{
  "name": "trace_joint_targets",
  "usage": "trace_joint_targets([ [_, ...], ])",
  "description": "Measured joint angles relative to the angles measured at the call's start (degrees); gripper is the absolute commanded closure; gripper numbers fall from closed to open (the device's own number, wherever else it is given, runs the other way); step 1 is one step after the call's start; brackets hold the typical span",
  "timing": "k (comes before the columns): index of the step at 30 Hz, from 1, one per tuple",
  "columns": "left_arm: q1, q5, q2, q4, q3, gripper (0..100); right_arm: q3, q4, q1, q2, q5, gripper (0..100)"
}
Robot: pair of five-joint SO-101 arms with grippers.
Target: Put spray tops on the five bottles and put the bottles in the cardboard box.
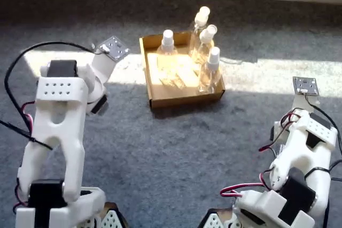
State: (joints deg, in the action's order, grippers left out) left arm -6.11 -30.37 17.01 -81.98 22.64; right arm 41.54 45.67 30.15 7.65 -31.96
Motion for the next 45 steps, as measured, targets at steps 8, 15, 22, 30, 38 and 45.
trace_joint_targets([
  [8, 4.31, 6.77, 16.62, 6.15, 11.96, 100, 0.09, 3.08, 0.26, 2.81, 1.05, 78.9],
  [15, 4.22, 7.21, 23.38, 6.42, 16.79, 100, -2.02, 6.59, 0.26, 4.40, 12.75, 78.9],
  [22, 4.13, 7.21, 24.26, 7.82, 18.64, 100, -7.30, 6.86, 0.26, -2.99, 16.70, 70.7],
  [30, 4.48, 7.21, 24.26, 8.09, 18.64, 100, -7.65, 6.86, 0.26, -7.12, 17.58, 62.5],
  [38, 4.48, 7.21, 24.26, 8.09, 18.64, 100, -15.30, 6.86, 0.26, -7.74, 32.97, 62.6],
  [45, 4.48, 7.21, 24.26, 11.16, 22.33, 100, -17.67, 6.86, 0.97, -7.74, 37.80, 62.6],
])
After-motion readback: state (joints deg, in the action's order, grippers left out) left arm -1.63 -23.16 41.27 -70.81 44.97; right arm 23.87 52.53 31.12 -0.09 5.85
